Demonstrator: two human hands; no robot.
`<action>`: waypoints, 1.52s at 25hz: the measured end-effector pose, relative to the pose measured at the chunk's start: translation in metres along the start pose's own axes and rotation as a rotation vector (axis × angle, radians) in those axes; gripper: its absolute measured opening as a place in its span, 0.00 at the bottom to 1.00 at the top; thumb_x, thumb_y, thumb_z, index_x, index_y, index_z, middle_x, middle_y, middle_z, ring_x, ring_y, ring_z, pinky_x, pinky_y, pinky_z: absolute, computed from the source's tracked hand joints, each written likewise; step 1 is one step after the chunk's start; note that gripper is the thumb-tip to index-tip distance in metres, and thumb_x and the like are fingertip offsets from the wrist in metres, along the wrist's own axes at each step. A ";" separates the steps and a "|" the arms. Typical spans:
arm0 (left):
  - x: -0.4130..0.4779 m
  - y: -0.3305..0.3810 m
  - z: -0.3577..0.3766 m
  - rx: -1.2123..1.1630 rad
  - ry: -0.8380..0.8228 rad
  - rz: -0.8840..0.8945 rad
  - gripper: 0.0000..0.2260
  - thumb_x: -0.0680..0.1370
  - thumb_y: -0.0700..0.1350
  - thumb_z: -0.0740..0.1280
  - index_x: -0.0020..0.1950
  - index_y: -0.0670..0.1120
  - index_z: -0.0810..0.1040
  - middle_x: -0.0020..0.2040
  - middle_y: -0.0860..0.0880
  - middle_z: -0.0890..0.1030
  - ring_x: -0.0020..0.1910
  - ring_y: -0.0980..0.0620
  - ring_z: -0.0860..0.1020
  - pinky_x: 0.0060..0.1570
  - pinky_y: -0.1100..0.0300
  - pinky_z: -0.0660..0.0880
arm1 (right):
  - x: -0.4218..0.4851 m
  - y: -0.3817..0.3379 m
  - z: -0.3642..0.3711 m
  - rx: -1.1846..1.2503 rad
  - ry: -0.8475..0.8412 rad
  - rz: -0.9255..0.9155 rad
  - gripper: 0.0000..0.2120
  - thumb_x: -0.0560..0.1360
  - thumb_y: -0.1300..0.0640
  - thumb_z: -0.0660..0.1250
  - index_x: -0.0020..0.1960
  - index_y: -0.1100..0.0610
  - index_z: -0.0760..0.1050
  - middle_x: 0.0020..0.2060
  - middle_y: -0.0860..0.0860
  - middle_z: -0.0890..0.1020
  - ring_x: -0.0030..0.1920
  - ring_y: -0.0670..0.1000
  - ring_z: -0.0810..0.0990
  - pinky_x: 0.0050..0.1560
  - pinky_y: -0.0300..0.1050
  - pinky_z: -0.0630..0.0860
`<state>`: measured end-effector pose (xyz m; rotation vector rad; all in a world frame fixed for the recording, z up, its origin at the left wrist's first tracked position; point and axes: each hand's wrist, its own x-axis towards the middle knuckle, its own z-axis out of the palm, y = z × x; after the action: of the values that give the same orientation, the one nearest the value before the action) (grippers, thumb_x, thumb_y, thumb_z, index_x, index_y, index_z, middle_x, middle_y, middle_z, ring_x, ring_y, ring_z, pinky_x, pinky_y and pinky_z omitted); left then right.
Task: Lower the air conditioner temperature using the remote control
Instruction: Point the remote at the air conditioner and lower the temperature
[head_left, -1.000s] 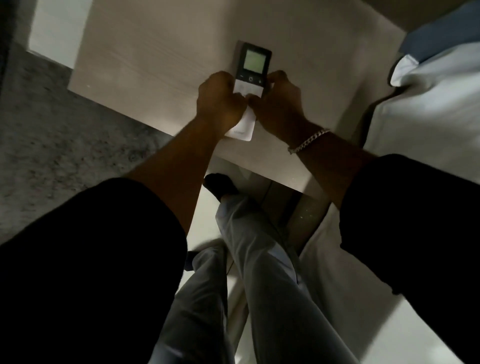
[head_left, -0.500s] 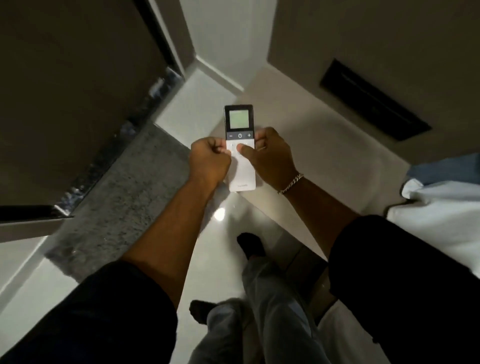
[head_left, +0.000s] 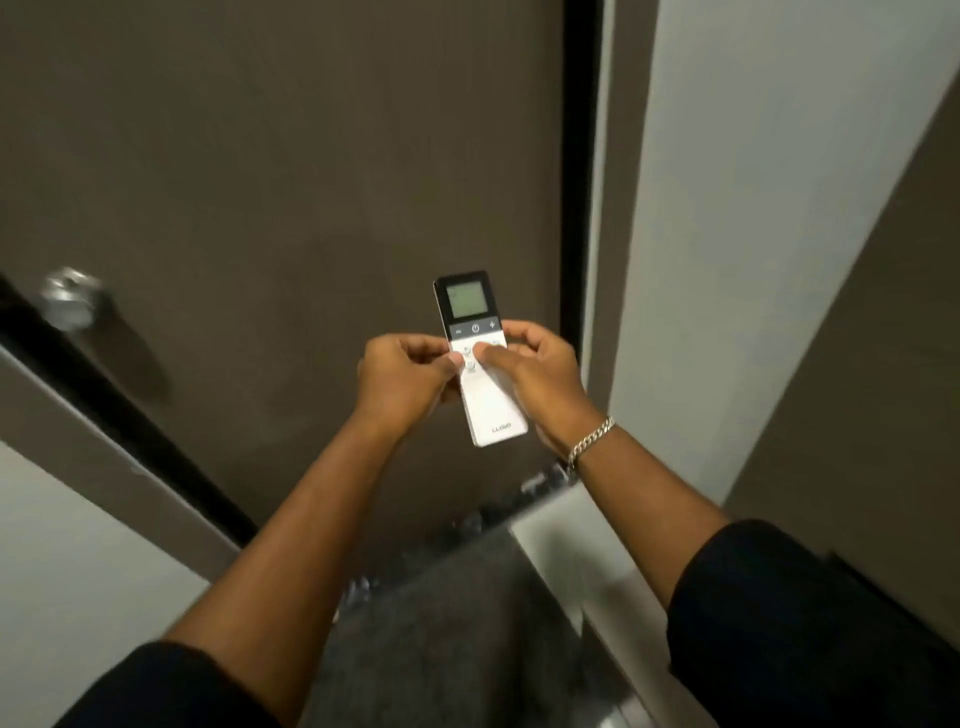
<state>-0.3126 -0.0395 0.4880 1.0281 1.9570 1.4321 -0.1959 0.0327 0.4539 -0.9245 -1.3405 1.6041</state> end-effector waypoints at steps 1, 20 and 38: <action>0.002 0.022 -0.026 -0.017 0.034 0.030 0.05 0.74 0.36 0.70 0.49 0.38 0.83 0.40 0.42 0.83 0.23 0.61 0.79 0.23 0.70 0.75 | 0.001 -0.027 0.021 0.020 -0.045 -0.041 0.15 0.71 0.64 0.73 0.57 0.60 0.77 0.43 0.53 0.86 0.34 0.48 0.85 0.35 0.42 0.82; -0.073 0.278 -0.265 0.030 0.435 0.546 0.10 0.76 0.37 0.69 0.55 0.37 0.81 0.50 0.41 0.85 0.45 0.47 0.85 0.32 0.65 0.81 | -0.073 -0.329 0.213 0.256 -0.408 -0.441 0.16 0.67 0.64 0.74 0.54 0.60 0.78 0.50 0.60 0.85 0.47 0.61 0.86 0.51 0.61 0.82; -0.091 0.305 -0.265 0.024 0.450 0.620 0.06 0.76 0.39 0.69 0.51 0.40 0.81 0.50 0.42 0.85 0.42 0.49 0.85 0.32 0.64 0.80 | -0.099 -0.356 0.200 0.308 -0.410 -0.527 0.16 0.68 0.63 0.75 0.55 0.60 0.77 0.49 0.58 0.85 0.41 0.55 0.86 0.46 0.54 0.84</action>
<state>-0.3750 -0.2147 0.8586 1.5171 2.0465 2.1273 -0.2913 -0.1033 0.8402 -0.0378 -1.4024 1.5548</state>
